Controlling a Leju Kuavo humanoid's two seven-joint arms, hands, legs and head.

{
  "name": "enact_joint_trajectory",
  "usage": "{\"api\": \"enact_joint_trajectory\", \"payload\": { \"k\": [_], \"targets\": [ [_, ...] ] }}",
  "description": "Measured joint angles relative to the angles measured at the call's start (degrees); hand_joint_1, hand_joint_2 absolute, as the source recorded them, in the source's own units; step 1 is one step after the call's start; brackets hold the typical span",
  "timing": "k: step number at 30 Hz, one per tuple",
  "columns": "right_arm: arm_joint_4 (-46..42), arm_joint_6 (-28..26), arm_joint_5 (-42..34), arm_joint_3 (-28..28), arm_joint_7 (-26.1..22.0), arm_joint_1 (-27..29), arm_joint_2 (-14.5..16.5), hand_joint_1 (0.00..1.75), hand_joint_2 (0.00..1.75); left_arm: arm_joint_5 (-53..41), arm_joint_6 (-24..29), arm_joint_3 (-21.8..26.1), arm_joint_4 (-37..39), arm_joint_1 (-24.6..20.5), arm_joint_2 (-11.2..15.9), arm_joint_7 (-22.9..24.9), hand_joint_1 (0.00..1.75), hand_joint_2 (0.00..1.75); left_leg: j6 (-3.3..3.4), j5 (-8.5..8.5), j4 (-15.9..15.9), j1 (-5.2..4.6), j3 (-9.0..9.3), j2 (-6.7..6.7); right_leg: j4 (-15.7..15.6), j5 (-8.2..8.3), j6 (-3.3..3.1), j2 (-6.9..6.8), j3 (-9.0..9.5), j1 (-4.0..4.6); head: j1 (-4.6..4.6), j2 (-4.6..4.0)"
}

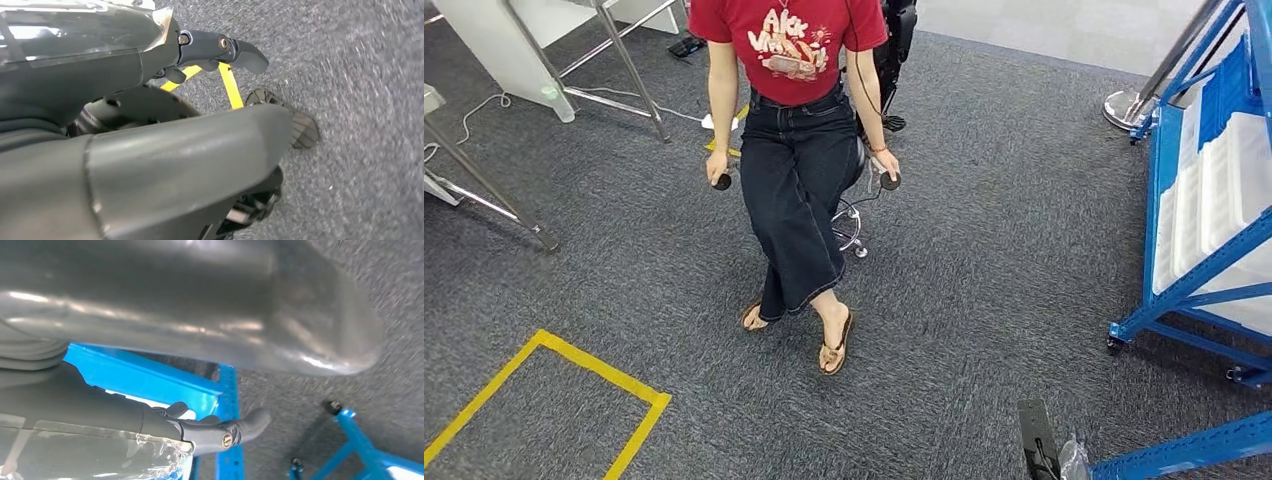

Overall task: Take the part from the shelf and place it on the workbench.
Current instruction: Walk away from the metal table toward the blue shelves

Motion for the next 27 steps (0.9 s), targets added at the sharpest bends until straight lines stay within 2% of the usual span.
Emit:
{"api": "enact_joint_trajectory", "payload": {
  "k": [2, 3, 4, 5, 6, 7, 8, 9, 10, 11, 13, 15, 17, 19, 20, 21, 23, 24, 25, 27],
  "targets": [
    [0.11, -0.03, -0.01, 0.01, 0.0, -0.14, 0.01, 0.0, 0.0, 0.01, 0.0, -0.01, -0.01, 0.15, -0.01, 0.01, 0.0, 0.0, -0.04, -4.02, 7.38, 0.08, -3.44, -2.53, -0.02, 0.13, -0.64, 1.09, -0.15, 0.15, -0.1, 0.0],
    [0.16, -0.04, -0.01, 0.01, 0.0, -0.17, 0.0, 0.0, 0.0, 0.01, 0.0, -0.02, -0.01, 0.28, -0.02, 0.02, 0.0, 0.0, 0.03, -5.53, 11.17, 0.05, -5.35, -3.08, -0.01, 0.19, -0.89, 1.71, -0.23, 0.36, -0.11, -0.01],
    [0.2, -0.04, -0.01, 0.0, 0.0, -0.15, -0.01, 0.0, 0.0, 0.02, 0.0, -0.03, -0.01, 0.38, -0.02, 0.02, 0.0, 0.0, 0.17, -5.99, 13.48, 0.04, -6.62, -3.32, 0.0, 0.23, -1.0, 2.37, -0.28, 0.57, -0.12, -0.01],
    [0.25, -0.04, -0.01, -0.01, 0.0, -0.11, -0.01, 0.0, 0.0, 0.02, 0.0, -0.03, -0.01, 0.44, -0.02, 0.02, 0.0, 0.0, 0.41, -5.3, 13.69, 0.03, -6.89, -3.47, 0.0, 0.28, -1.05, 3.06, -0.27, 0.76, -0.13, -0.01],
    [0.3, -0.04, -0.01, -0.01, 0.0, -0.1, 0.0, 0.0, 0.0, 0.02, 0.0, -0.04, -0.01, 0.45, -0.01, 0.02, 0.0, 0.0, 0.76, -3.61, 11.7, 0.0, -6.06, -3.73, 0.01, 0.33, -1.11, 3.79, -0.22, 0.93, -0.12, -0.01],
    [0.36, -0.04, -0.01, -0.01, 0.0, -0.11, 0.02, 0.0, 0.0, 0.01, 0.0, -0.04, -0.01, 0.44, 0.02, 0.02, 0.0, 0.0, 1.26, -1.41, 8.14, -0.04, -4.41, -4.56, 0.01, 0.37, -1.14, 4.51, -0.14, 1.03, -0.12, -0.01],
    [0.43, -0.04, -0.01, 0.0, 0.0, -0.15, 0.1, 0.0, 0.0, 0.01, 0.0, -0.04, 0.0, 0.42, 0.11, 0.02, 0.0, 0.0, 1.86, 0.37, 4.27, -0.08, -2.58, -6.03, 0.05, 0.44, -1.1, 5.16, -0.12, 1.18, -0.1, -0.01],
    [0.48, -0.05, -0.01, 0.01, 0.0, -0.21, 0.16, 0.0, 0.0, 0.0, 0.0, -0.04, 0.01, 0.4, 0.18, 0.02, 0.0, 0.0, 2.26, 1.58, 1.1, -0.14, -1.11, -7.19, 0.09, 0.53, -1.01, 5.77, -0.19, 1.27, -0.09, -0.01],
    [0.52, -0.05, -0.01, 0.01, 0.0, -0.25, 0.2, 0.0, 0.0, 0.01, 0.0, -0.04, 0.01, 0.38, 0.24, 0.02, 0.0, 0.0, 2.53, 2.09, -0.82, -0.28, -0.26, -8.05, 0.11, 0.65, -0.8, 6.31, -0.37, 1.27, -0.07, -0.01],
    [0.55, -0.07, -0.01, 0.01, 0.0, -0.25, 0.21, 0.0, 0.0, 0.01, 0.0, -0.04, 0.01, 0.35, 0.28, 0.02, 0.0, 0.0, 2.63, 2.06, -1.55, -0.48, 0.0, -8.21, 0.11, 0.82, -0.49, 6.83, -0.62, 1.2, -0.08, -0.01],
    [0.62, -0.1, -0.02, 0.01, 0.0, -0.11, 0.09, 0.0, 0.0, 0.01, 0.0, -0.04, -0.01, 0.25, 0.25, 0.01, 0.0, 0.0, 2.67, 2.54, -2.17, -0.68, 0.15, -6.84, 0.15, 1.14, 0.23, 7.48, -1.24, 1.0, -0.1, 0.0],
    [0.68, -0.14, -0.02, 0.04, 0.0, -0.09, 0.04, 0.0, 0.0, 0.0, 0.0, -0.04, -0.03, 0.19, 0.19, 0.0, 0.0, 0.0, 2.97, 3.28, -3.16, -0.56, 0.52, -5.41, 2.41, 0.05, 0.54, 5.24, -2.72, 1.19, 0.09, 0.0],
    [0.7, -0.15, -0.03, 0.07, 0.0, -0.33, -0.02, 0.0, 0.0, 0.01, 0.0, -0.04, -0.03, 0.29, 0.1, 0.02, 0.0, 0.0, 3.25, 3.56, -3.63, -0.58, 0.67, -3.78, 8.79, -3.01, 0.38, 2.18, -5.89, 1.3, 0.32, -0.01],
    [0.7, -0.15, -0.03, 0.08, 0.0, -0.38, -0.09, 0.0, 0.0, 0.02, 0.0, -0.04, -0.03, 0.43, 0.08, 0.04, 0.0, 0.0, 3.28, 3.52, -3.61, -0.61, 0.59, -2.12, 15.21, -5.37, 0.65, 1.26, -8.81, 1.05, 0.38, -0.01],
    [0.7, -0.15, -0.03, 0.07, 0.0, -0.29, -0.13, 0.0, 0.0, 0.02, 0.0, -0.04, -0.03, 0.46, 0.06, 0.04, 0.0, 0.0, 3.18, 3.46, -3.58, -0.57, 0.58, -1.42, 15.99, -5.42, 1.1, 1.03, -9.0, 0.82, 0.38, -0.01],
    [0.7, -0.15, -0.03, 0.07, 0.0, -0.22, -0.18, 0.0, 0.0, 0.02, 0.0, -0.04, -0.03, 0.45, 0.03, 0.04, 0.0, 0.0, 3.03, 3.36, -3.53, -0.5, 0.6, -0.82, 14.64, -4.71, 1.71, 0.79, -8.09, 0.56, 0.39, -0.01],
    [0.7, -0.15, -0.02, 0.08, 0.0, -0.27, -0.29, 0.0, 0.0, 0.01, 0.0, -0.04, -0.05, 0.39, -0.05, 0.04, 0.0, 0.0, 2.33, 2.91, -3.16, -0.5, 0.73, 0.26, 6.86, -2.22, 3.02, -0.66, -3.54, 0.02, 0.42, -0.01],
    [0.71, -0.16, -0.02, 0.09, 0.0, -0.37, -0.3, 0.0, 0.0, 0.01, -0.01, -0.04, -0.06, 0.35, -0.05, 0.04, 0.0, 0.0, 1.87, 2.59, -2.88, -0.58, 0.77, 0.71, 3.5, -1.29, 3.14, -1.24, -1.56, -0.04, 0.39, -0.01],
    [0.72, -0.16, -0.02, 0.09, 0.0, -0.44, -0.28, 0.0, 0.0, 0.01, 0.0, -0.04, -0.07, 0.3, -0.03, 0.04, 0.0, 0.0, 1.41, 2.33, -2.65, -0.73, 0.8, 1.11, 1.26, -0.77, 2.91, -1.65, -0.24, -0.02, 0.31, -0.01],
    [0.75, -0.18, -0.02, 0.1, 0.0, -0.36, -0.29, 0.0, 0.0, 0.01, 0.0, -0.04, -0.07, 0.21, 0.0, 0.03, 0.0, 0.0, 0.81, 2.16, -2.54, -0.79, 0.91, 1.72, 0.78, -0.62, 1.79, -1.1, -0.02, 0.25, 0.12, 0.0]
  ]
}}
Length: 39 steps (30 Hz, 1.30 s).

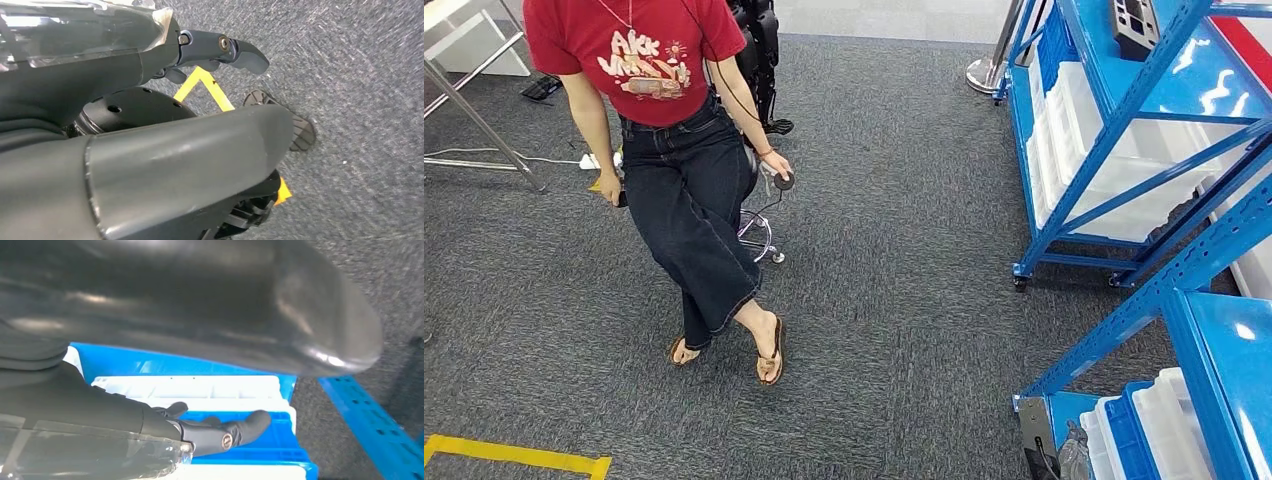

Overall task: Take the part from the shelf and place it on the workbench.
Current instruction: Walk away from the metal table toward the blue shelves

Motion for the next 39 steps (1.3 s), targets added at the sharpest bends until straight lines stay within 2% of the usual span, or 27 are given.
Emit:
{"api": "enact_joint_trajectory", "payload": {
  "k": [1, 3, 5, 6, 8, 9, 10, 12, 14, 15, 16, 17, 18, 20, 22, 23, 24, 25, 27, 29, 31, 32, 34, 35, 37, 38, 39],
  "targets": [
    [0.02, -0.01, 0.0, 0.0, 0.0, 0.1, -0.02, 0.0, 0.0, -0.01, 0.01, 0.0, -0.01, -0.05, 0.01, 0.0, 0.0, 0.0, -0.27, -0.1, 0.01, 0.16, 0.05, 0.03, 0.03, 0.05, -0.49, 0.4, -0.11, -0.07, -0.06, 0.0],
    [0.05, -0.02, 0.0, 0.0, 0.0, 0.15, -0.01, 0.0, 0.0, -0.01, 0.0, 0.0, -0.03, -0.12, -0.01, 0.01, 0.0, 0.0, -0.71, -1.73, 1.96, 0.59, -0.69, -1.62, -0.02, 0.17, -1.37, 1.21, -0.19, -0.24, -0.13, -0.01],
    [0.08, 0.33, 0.38, 0.01, 0.39, 0.05, 0.03, 0.0, 0.0, -0.21, -0.04, -0.01, -0.05, -0.03, -0.01, 0.14, 0.0, 0.0, -0.86, -5.41, 8.37, 0.78, -3.66, -4.09, -0.06, 0.22, -2.17, 2.0, -0.2, -0.12, -0.23, -0.01],
    [0.27, 1.17, 1.35, 0.16, 1.59, 0.11, 0.04, 0.0, 0.0, -0.75, -0.18, -0.16, -0.05, 0.06, -0.01, 0.52, 0.0, 0.0, -0.82, -7.12, 12.34, 0.79, -5.64, -4.69, -0.06, 0.23, -2.45, 2.5, -0.23, 0.08, -0.26, -0.01],
    [0.91, 3.85, 5.21, 1.33, 9.27, 0.67, 0.39, 0.0, 0.0, -2.6, -0.74, -1.21, -0.04, 0.17, 0.0, 1.83, 0.0, 0.0, -0.57, -8.03, 16.8, 0.79, -8.13, -5.08, -0.05, 0.23, -2.7, 3.74, -0.24, 0.49, -0.27, 0.0],
    [1.21, 4.88, 7.1, 2.24, 15.25, 1.11, 0.83, 0.0, 0.0, -3.4, -1.01, -1.95, -0.04, 0.16, 0.04, 2.45, 0.0, 0.0, -0.29, -6.78, 15.82, 0.76, -7.8, -5.26, -0.04, 0.24, -2.71, 4.41, -0.16, 0.69, -0.28, 0.0],
    [1.38, 5.54, 8.49, 3.12, 21.58, 1.63, 1.4, 0.0, 0.0, -3.87, -1.18, -2.63, -0.03, 0.12, 0.09, 2.84, 0.0, 0.0, 0.13, -4.71, 12.87, 0.68, -6.45, -5.77, -0.04, 0.27, -2.75, 5.12, -0.03, 0.84, -0.27, 0.0],
    [1.62, 6.27, 9.69, 4.33, 29.81, 2.57, 2.7, 0.0, 0.0, -3.99, -1.22, -3.38, 0.03, 0.09, 0.36, 3.08, 0.0, 0.0, 1.28, -0.82, 5.45, 0.51, -3.03, -8.69, 0.0, 0.4, -2.72, 6.51, -0.03, 0.99, -0.2, -0.01],
    [1.87, 7.73, 10.85, 5.4, 32.68, 3.08, 3.53, 0.0, 0.0, -3.73, -1.13, -3.81, 0.14, 0.12, 0.6, 3.12, 0.0, 0.0, 2.12, 0.22, 1.65, 0.13, -1.51, -11.19, 0.03, 0.74, -2.29, 8.05, -0.65, 0.54, -0.26, -0.01],
    [1.97, 8.69, 11.5, 6.0, 33.6, 3.21, 3.75, 0.0, 0.0, -3.53, -1.05, -4.04, 0.19, 0.11, 0.68, 3.15, 0.0, 0.0, 2.39, 0.12, 1.06, -0.12, -1.35, -11.34, -0.04, 1.02, -1.86, 8.95, -1.02, 0.29, -0.35, -0.01],
    [2.06, 9.84, 12.21, 6.61, 34.72, 3.34, 3.83, 0.0, 0.0, -3.34, -0.98, -4.21, 0.19, 0.02, 0.64, 3.17, 0.0, 0.0, 2.47, 0.32, 0.49, -0.25, -1.07, -10.53, -0.15, 1.27, -1.47, 9.66, -1.31, 0.01, -0.48, 0.0],
    [2.15, 11.13, 12.93, 7.17, 35.88, 3.54, 3.87, 0.0, 0.0, -3.2, -0.88, -4.36, 0.19, -0.07, 0.62, 3.19, 0.0, 0.0, 2.52, 0.67, -0.2, -0.26, -0.67, -9.65, 0.13, 1.31, -1.24, 9.07, -1.69, 0.07, -0.53, 0.0],
    [2.23, 12.4, 13.6, 7.73, 36.94, 3.7, 3.86, 0.0, 0.0, -3.1, -0.8, -4.47, 0.19, -0.14, 0.62, 3.2, 0.0, 0.0, 2.55, 1.08, -0.94, -0.2, -0.23, -8.77, 1.13, 0.89, -1.22, 7.64, -2.35, 0.25, -0.47, 0.0],
    [2.28, 14.33, 14.61, 8.72, 38.33, 3.74, 3.79, 0.0, 0.0, -3.03, -0.73, -4.63, 0.19, -0.13, 0.59, 3.24, 0.0, 0.0, 2.53, 1.56, -1.88, -0.13, 0.33, -6.78, 6.45, -1.54, -1.6, 3.79, -5.2, 0.57, -0.3, -0.01],
    [2.29, 15.17, 14.94, 9.52, 38.83, 3.69, 3.81, 0.0, 0.0, -3.01, -0.74, -4.69, 0.19, -0.05, 0.51, 3.38, 0.0, 0.0, 2.56, 1.54, -1.91, -0.19, 0.3, -4.69, 13.37, -4.25, -1.55, 2.37, -8.64, 0.46, -0.22, -0.01],
    [2.31, 15.34, 14.98, 9.81, 39.01, 3.78, 3.81, 0.0, 0.0, -2.99, -0.74, -4.7, 0.19, -0.05, 0.46, 3.45, 0.0, 0.0, 2.52, 1.49, -1.9, -0.18, 0.28, -3.76, 14.97, -4.66, -1.2, 2.14, -9.29, 0.31, -0.22, -0.01],
    [2.32, 15.43, 14.99, 10.02, 39.13, 3.91, 3.78, 0.0, 0.0, -2.99, -0.74, -4.7, 0.19, -0.07, 0.4, 3.48, 0.0, 0.0, 2.42, 1.43, -1.88, -0.13, 0.28, -2.93, 14.33, -4.23, -0.64, 1.89, -8.71, 0.16, -0.22, -0.01],
    [2.33, 15.44, 14.99, 10.15, 39.22, 4.01, 3.73, 0.0, 0.0, -2.99, -0.75, -4.7, 0.19, -0.1, 0.37, 3.49, 0.0, 0.0, 2.24, 1.33, -1.82, -0.05, 0.33, -2.2, 11.37, -3.11, 0.0, 1.44, -6.84, -0.01, -0.21, -0.01],
    [2.33, 15.45, 14.99, 10.39, 39.26, 3.98, 3.68, 0.0, 0.0, -3.01, -0.78, -4.71, 0.19, -0.16, 0.34, 3.49, 0.0, 0.0, 1.53, 0.85, -1.44, -0.1, 0.49, -0.97, 3.1, -0.74, 0.74, -0.74, -1.7, -0.09, -0.18, -0.01],
    [2.34, 15.47, 15.01, 10.68, 39.25, 3.88, 3.76, 0.0, 0.0, -3.01, -0.79, -4.72, 0.19, -0.23, 0.39, 3.49, 0.0, 0.0, 0.68, 0.32, -1.06, -0.3, 0.72, -0.06, -0.85, 0.2, 0.09, -1.88, 0.81, 0.1, -0.36, -0.01],
    [2.39, 15.48, 15.01, 10.92, 39.26, 4.02, 3.76, 0.0, 0.0, -3.01, -0.79, -4.73, 0.17, -0.41, 0.4, 3.5, 0.0, 0.0, 0.06, 0.12, -1.04, -0.18, 0.98, 0.64, -0.86, 0.29, -1.07, -0.92, 0.68, 0.3, -0.55, -0.01],
    [2.42, 15.48, 15.01, 10.99, 39.26, 4.11, 3.73, 0.0, 0.0, -3.02, -0.79, -4.73, 0.16, -0.53, 0.39, 3.5, 0.0, 0.0, -0.24, -0.2, -0.79, 0.02, 0.98, 0.25, -0.9, 0.36, -1.49, -0.42, 0.61, 0.26, -0.57, -0.01],
    [2.46, 15.48, 15.01, 11.05, 39.27, 4.12, 3.73, 0.0, 0.0, -3.03, -0.79, -4.74, 0.15, -0.57, 0.37, 3.51, 0.0, 0.0, -0.73, -2.54, 2.18, 0.4, -0.23, -2.14, -1.03, 0.58, -2.36, 0.63, 0.54, 0.07, -0.66, -0.01],
    [2.46, 15.48, 15.01, 11.08, 39.28, 4.09, 3.73, 0.0, 0.0, -3.03, -0.79, -4.74, 0.15, -0.51, 0.36, 3.51, 0.0, 0.0, -0.85, -4.57, 5.52, 0.5, -1.74, -3.65, -1.03, 0.66, -2.67, 1.17, 0.47, 0.11, -0.71, -0.01],
    [2.5, 15.48, 15.01, 11.15, 39.28, 4.08, 3.73, 0.0, 0.0, -3.02, -0.78, -4.75, 0.15, -0.29, 0.35, 3.52, 0.0, 0.0, -0.79, -8.25, 13.58, 0.52, -5.72, -4.97, -1.01, 0.75, -3.12, 2.4, 0.29, 0.46, -0.73, -0.01],
    [2.55, 15.66, 14.9, 11.16, 39.27, 4.13, 3.72, 0.0, 0.0, -3.04, -0.83, -4.75, 0.15, -0.2, 0.34, 3.54, 0.0, 0.0, -0.68, -8.75, 16.02, 0.51, -7.07, -5.13, -0.99, 0.81, -3.22, 3.09, 0.21, 0.66, -0.73, -0.01],
    [2.6, 16.51, 14.25, 11.12, 39.16, 4.18, 3.78, 0.0, 0.0, -3.29, -1.19, -4.82, 0.15, -0.16, 0.33, 3.68, 0.0, 0.0, -0.47, -8.04, 16.29, 0.5, -7.4, -5.25, -0.97, 0.85, -3.27, 3.83, 0.2, 0.81, -0.73, -0.01]
  ]
}}
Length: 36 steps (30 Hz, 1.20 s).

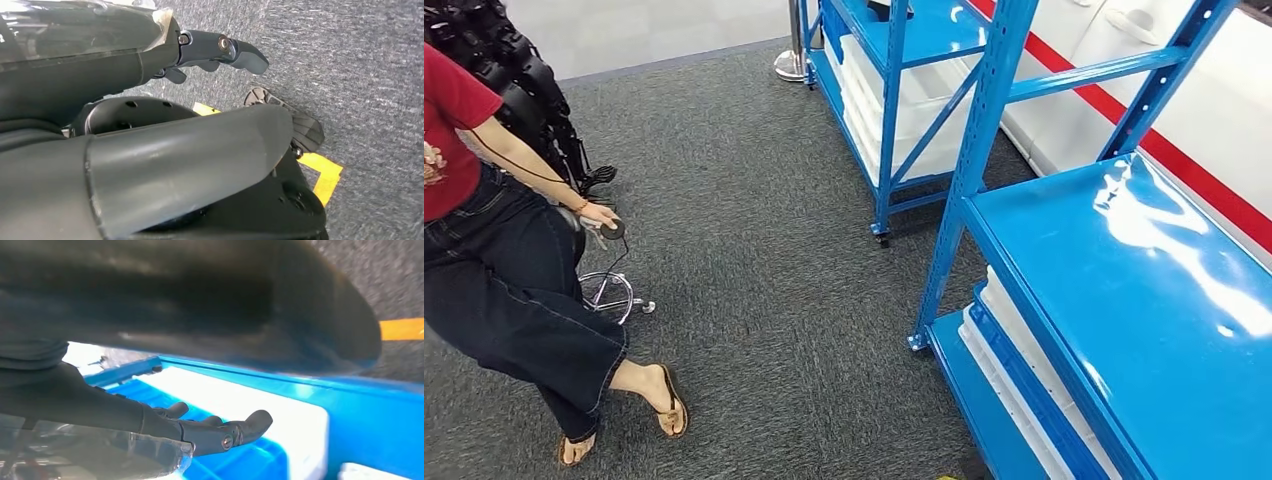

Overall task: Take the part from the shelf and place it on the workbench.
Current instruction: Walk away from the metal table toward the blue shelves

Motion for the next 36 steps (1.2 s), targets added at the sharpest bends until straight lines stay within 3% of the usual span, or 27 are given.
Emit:
{"api": "enact_joint_trajectory", "payload": {
  "k": [2, 3, 5, 6, 8, 10, 12, 14, 15, 16, 17, 19, 21, 23, 25, 27, 29, 30, 31, 32, 34, 36],
  "targets": [
    [0.09, 6.0, -3.77, -0.9, -0.59, -0.1, 0.46, 0.0, 0.0, -1.5, -1.88, -0.77, 0.01, -0.04, 0.1, 0.66, 0.0, 0.0, 0.64, 4.11, -5.89, -0.03, 2.67, -0.87, 0.02, 0.06, -0.02, 1.48, 0.16, 0.16, 0.0, 0.0],
    [0.12, 10.69, -6.09, -1.75, -0.9, -0.2, 0.9, 0.0, 0.0, -2.41, -3.07, -1.43, 0.02, -0.11, 0.25, 1.1, 0.0, 0.0, 1.04, 5.98, -9.9, -0.07, 4.64, -2.14, 0.06, 0.09, 0.05, 2.15, 0.26, 0.29, 0.01, 0.0],
    [0.13, 18.12, -8.89, -3.41, -1.15, -0.34, 1.84, 0.0, 0.0, -3.48, -4.5, -2.7, 0.05, -0.33, 0.51, 1.7, 0.0, 0.0, 1.56, 7.79, -15.22, -0.3, 7.2, -4.05, 0.13, 0.27, 0.38, 3.28, 0.14, 0.41, 0.04, 0.0],
    [0.14, 19.64, -9.25, -3.94, -1.15, -0.27, 2.29, 0.0, 0.0, -3.6, -4.7, -3.14, 0.07, -0.45, 0.58, 1.85, 0.0, 0.0, 1.73, 7.76, -15.91, -0.51, 7.48, -4.27, 0.11, 0.44, 0.68, 3.77, -0.08, 0.33, 0.04, 0.01],
    [0.17, 20.23, -9.51, -4.67, -1.15, -0.13, 2.96, 0.0, 0.0, -3.77, -4.8, -3.83, 0.07, -0.69, 0.58, 1.98, 0.0, 0.0, 2.13, 8.28, -16.65, -0.73, 7.62, -2.99, 0.12, 0.78, 1.35, 4.43, -0.67, 0.07, 0.03, 0.01],
    [0.19, 20.34, -9.6, -5.29, -1.14, -0.16, 3.18, 0.0, 0.0, -3.84, -4.86, -4.26, 0.07, -0.86, 0.62, 2.02, 0.0, 0.0, 2.66, 9.09, -17.8, -0.7, 7.93, -1.52, 2.44, -0.4, 1.44, 2.52, -2.23, 0.29, 0.15, 0.01],
    [0.18, 20.34, -9.64, -5.76, -1.13, -0.32, 3.12, 0.0, 0.0, -3.85, -4.94, -4.55, 0.08, -0.88, 0.7, 2.05, 0.0, 0.0, 2.97, 9.44, -18.31, -0.8, 8.01, 0.05, 8.99, -3.52, 1.1, -0.37, -5.49, 0.44, 0.34, 0.01],
    [0.17, 20.34, -9.66, -5.99, -1.13, -0.32, 3.04, 0.0, 0.0, -3.83, -5.0, -4.84, 0.09, -0.82, 0.73, 2.15, 0.0, 0.0, 3.04, 9.44, -18.29, -0.91, 7.9, 1.75, 15.29, -5.83, 1.35, -1.44, -8.3, 0.23, 0.42, 0.0],
    [0.17, 20.34, -9.66, -6.06, -1.13, -0.26, 3.01, 0.0, 0.0, -3.83, -5.04, -4.95, 0.08, -0.81, 0.73, 2.2, 0.0, 0.0, 3.0, 9.41, -18.28, -0.91, 7.89, 2.5, 15.79, -5.81, 1.81, -1.71, -8.29, 0.07, 0.42, 0.0],
    [0.18, 20.34, -9.66, -6.14, -1.13, -0.21, 2.98, 0.0, 0.0, -3.83, -5.08, -5.04, 0.08, -0.83, 0.72, 2.21, 0.0, 0.0, 2.89, 9.34, -18.25, -0.85, 7.93, 3.18, 13.89, -4.96, 2.44, -2.06, -7.05, -0.11, 0.43, 0.0],
    [0.18, 20.34, -9.65, -6.23, -1.13, -0.19, 2.96, 0.0, 0.0, -3.83, -5.13, -5.11, 0.07, -0.86, 0.7, 2.21, 0.0, 0.0, 2.69, 9.22, -18.16, -0.77, 8.01, 3.79, 10.01, -3.58, 3.11, -2.75, -4.74, -0.31, 0.43, 0.0],
    [0.17, 20.42, -9.62, -6.41, -1.11, -0.36, 2.97, 0.0, 0.0, -3.83, -5.17, -5.16, 0.08, -0.92, 0.75, 2.21, 0.0, 0.0, 1.96, 8.69, -17.7, -0.9, 8.08, 4.83, 2.43, -1.45, 3.57, -4.82, -0.33, -0.45, 0.41, 0.0],
    [0.16, 20.73, -9.57, -6.6, -0.92, -0.5, 3.04, 0.0, 0.0, -3.74, -5.02, -5.21, 0.1, -0.99, 0.81, 2.21, 0.0, 0.0, 1.22, 8.24, -17.33, -1.15, 8.14, 5.63, -0.09, -0.95, 2.8, -5.47, 1.09, -0.28, 0.36, 0.0],
    [0.16, 21.12, -9.45, -6.8, -0.55, -0.43, 3.04, 0.0, 0.0, -3.5, -4.82, -5.3, 0.1, -1.12, 0.75, 2.22, 0.0, 0.0, 0.74, 7.99, -17.2, -0.98, 8.29, 6.0, -0.03, -0.8, 1.88, -4.29, 0.91, -0.34, 0.31, 0.0],
    [0.16, 21.32, -9.24, -6.95, -0.16, -0.39, 3.09, 0.0, 0.0, -3.28, -4.69, -5.46, 0.09, -1.23, 0.68, 2.23, 0.0, 0.0, 0.23, 6.26, -15.15, -0.57, 7.55, 3.97, -0.1, -0.57, 1.13, -3.19, 0.77, -0.61, 0.28, 0.0],
    [0.16, 21.38, -8.97, -7.0, 0.07, -0.44, 3.19, 0.0, 0.0, -3.06, -4.62, -5.57, 0.09, -1.14, 0.64, 2.25, 0.0, 0.0, -0.07, 2.4, -8.54, -0.31, 4.55, 1.08, -0.13, -0.4, 0.51, -2.08, 0.68, -0.55, 0.25, 0.0],
    [0.16, 21.44, -8.71, -7.04, 0.12, -0.43, 3.19, 0.0, 0.0, -2.8, -4.59, -5.62, 0.09, -0.98, 0.6, 2.28, 0.0, 0.0, -0.04, -0.38, -1.21, -0.25, 0.84, 0.18, -0.11, -0.34, 0.22, -0.81, 0.6, -0.23, 0.21, 0.0],
    [0.16, 21.47, -8.61, -7.06, 0.14, -0.39, 3.17, 0.0, 0.0, -2.71, -4.58, -5.63, 0.09, -0.94, 0.57, 2.3, 0.0, 0.0, 0.1, -0.17, 0.07, -0.24, -0.01, 0.08, -0.1, -0.33, 0.18, -0.11, 0.62, -0.08, 0.21, 0.0],
    [0.16, 21.47, -8.49, -7.1, 0.15, -0.36, 3.16, 0.0, 0.0, -2.64, -4.58, -5.64, 0.09, -0.94, 0.54, 2.3, 0.0, 0.0, 0.29, 1.22, -1.02, -0.23, 0.29, -0.06, -0.09, -0.31, 0.16, 0.61, 0.68, 0.01, 0.21, 0.0],
    [0.16, 21.47, -8.37, -7.14, 0.16, -0.36, 3.16, 0.0, 0.0, -2.56, -4.57, -5.65, 0.09, -0.94, 0.52, 2.3, 0.0, 0.0, 0.54, 3.37, -4.07, -0.23, 1.6, -0.46, -0.09, -0.28, 0.14, 1.33, 0.78, 0.06, 0.2, 0.0],
    [0.16, 21.45, -8.01, -7.2, 0.16, -0.43, 3.22, 0.0, 0.0, -2.3, -4.46, -5.65, 0.1, -0.95, 0.56, 2.32, 0.0, 0.0, 1.01, 7.18, -11.91, -0.15, 5.13, -3.15, -0.02, -0.18, 0.19, 2.64, 0.82, 0.21, 0.23, 0.0],
    [0.15, 21.39, -7.68, -7.22, 0.16, -0.49, 3.28, 0.0, 0.0, -1.99, -4.31, -5.65, 0.13, -0.94, 0.61, 2.35, 0.0, 0.0, 1.27, 8.33, -15.8, -0.32, 6.77, -5.04, 0.02, 0.09, 0.6, 3.76, 0.37, 0.18, 0.25, 0.0]
  ]
}}
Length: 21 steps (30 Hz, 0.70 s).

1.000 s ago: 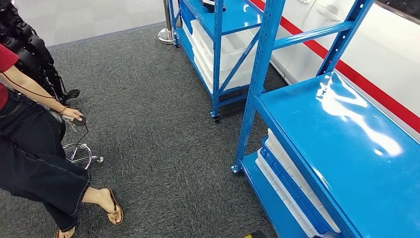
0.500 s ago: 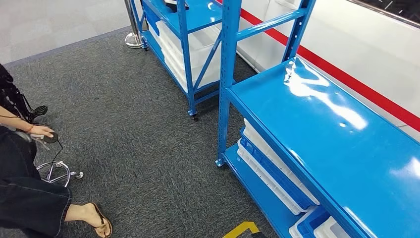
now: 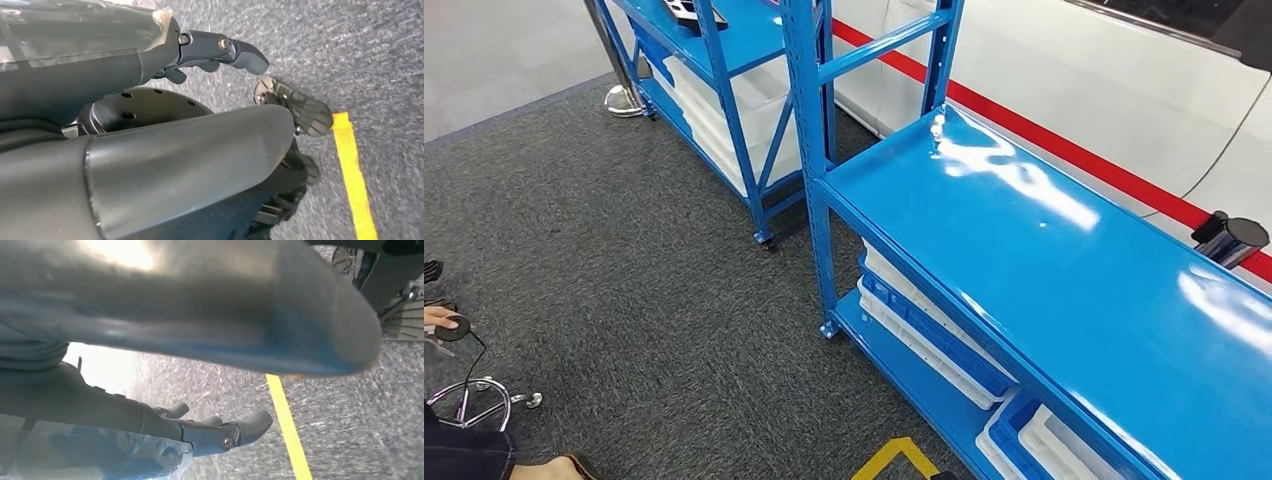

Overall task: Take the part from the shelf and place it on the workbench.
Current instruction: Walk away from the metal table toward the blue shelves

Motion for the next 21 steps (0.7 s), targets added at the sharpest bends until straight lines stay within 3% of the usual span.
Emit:
{"api": "enact_joint_trajectory", "payload": {
  "k": [2, 4, 6, 8, 9, 10, 11, 13, 15, 18, 19, 21],
  "targets": [
    [0.01, -0.04, 0.15, 0.0, -0.01, 0.09, 0.04, 0.0, 0.0, 0.26, 0.1, 0.0, 0.01, -0.03, 0.0, 0.02, 0.0, 0.0, 0.41, 0.23, -0.49, -0.35, 0.02, 0.92, -0.08, 0.39, 0.71, 1.01, -0.64, -0.26, -0.01, 0.0],
    [0.01, -0.04, 0.21, 0.0, -0.03, 0.18, 0.05, 0.0, 0.0, 0.36, 0.11, 0.01, 0.0, -0.14, -0.03, 0.02, 0.0, 0.0, 1.12, 0.87, -1.26, -0.38, 0.18, 2.39, 1.47, -0.37, 0.96, -0.76, -1.85, -0.2, 0.1, 0.0],
    [0.01, -0.04, 0.29, 0.01, -0.04, 0.05, 0.03, 0.0, 0.0, 0.35, 0.04, 0.01, 0.0, -0.11, -0.05, 0.04, 0.0, 0.0, 1.57, 1.22, -1.75, -0.41, 0.27, 4.2, 7.18, -3.31, 0.58, -3.99, -4.65, 0.01, 0.31, 0.0],
    [0.01, -0.05, 0.39, 0.02, -0.04, -0.01, 0.02, 0.0, 0.0, 0.36, -0.01, 0.0, 0.01, 0.05, -0.03, 0.08, 0.0, 0.0, 1.69, 1.2, -1.74, -0.53, 0.15, 6.03, 14.37, -6.28, 0.55, -5.15, -7.8, -0.02, 0.41, 0.0],
    [0.01, -0.07, 0.46, 0.01, -0.04, 0.07, 0.02, 0.0, 0.0, 0.37, -0.01, 0.0, 0.01, 0.08, -0.03, 0.1, 0.0, 0.0, 1.7, 1.19, -1.72, -0.53, 0.11, 6.84, 16.18, -6.81, 0.84, -5.34, -8.44, -0.11, 0.41, 0.0],
    [0.01, -0.1, 0.55, 0.01, -0.04, 0.18, 0.02, 0.0, 0.0, 0.39, -0.02, 0.0, 0.01, 0.08, -0.03, 0.1, 0.0, 0.0, 1.66, 1.16, -1.69, -0.49, 0.1, 7.56, 15.52, -6.41, 1.37, -5.56, -7.79, -0.24, 0.42, 0.0],
    [0.0, -0.14, 0.65, 0.0, -0.04, 0.27, -0.01, 0.0, 0.0, 0.42, -0.02, 0.0, 0.01, 0.05, -0.05, 0.1, 0.0, 0.0, 1.55, 1.09, -1.62, -0.42, 0.12, 8.22, 12.53, -5.3, 2.02, -5.98, -5.93, -0.42, 0.42, 0.0],
    [-0.02, -0.22, 0.83, -0.01, -0.06, 0.26, -0.03, 0.0, 0.0, 0.45, -0.03, 0.0, 0.01, 0.0, -0.07, 0.1, 0.0, 0.0, 1.03, 0.75, -1.25, -0.45, 0.15, 9.36, 4.14, -2.84, 2.93, -8.01, -0.98, -0.61, 0.43, 0.0],
    [-0.04, -0.24, 0.9, -0.02, -0.1, 0.15, 0.01, 0.0, 0.0, 0.46, -0.03, 0.0, 0.02, -0.03, -0.01, 0.1, 0.0, 0.0, 0.32, 0.35, -0.77, -0.67, 0.19, 10.19, 0.27, -1.84, 2.46, -9.16, 1.22, -0.52, 0.37, 0.0],
    [-0.04, -0.24, 0.91, -0.03, -0.11, 0.27, 0.12, 0.0, 0.0, 0.48, -0.03, 0.0, 0.01, -0.23, -0.02, 0.13, 0.0, 0.0, -0.48, 0.06, -0.61, -0.46, 0.45, 10.94, 0.26, -1.64, 1.07, -7.82, 0.92, -0.46, 0.33, 0.0],
    [-0.04, -0.24, 0.91, -0.03, -0.11, 0.29, 0.15, 0.0, 0.0, 0.48, -0.03, 0.0, 0.01, -0.3, -0.03, 0.13, 0.0, 0.0, -0.77, -0.61, 0.04, -0.25, 0.25, 10.29, 0.22, -1.52, 0.65, -7.3, 0.91, -0.58, 0.31, 0.0],
    [-0.05, -0.24, 0.91, -0.05, -0.1, 0.23, 0.2, 0.0, 0.0, 0.48, -0.03, 0.0, 0.01, -0.32, -0.04, 0.13, 0.0, 0.0, -1.27, -3.97, 5.03, 0.09, -1.85, 7.62, 0.12, -1.27, -0.1, -6.23, 0.88, -0.8, 0.21, 0.01]
  ]
}}
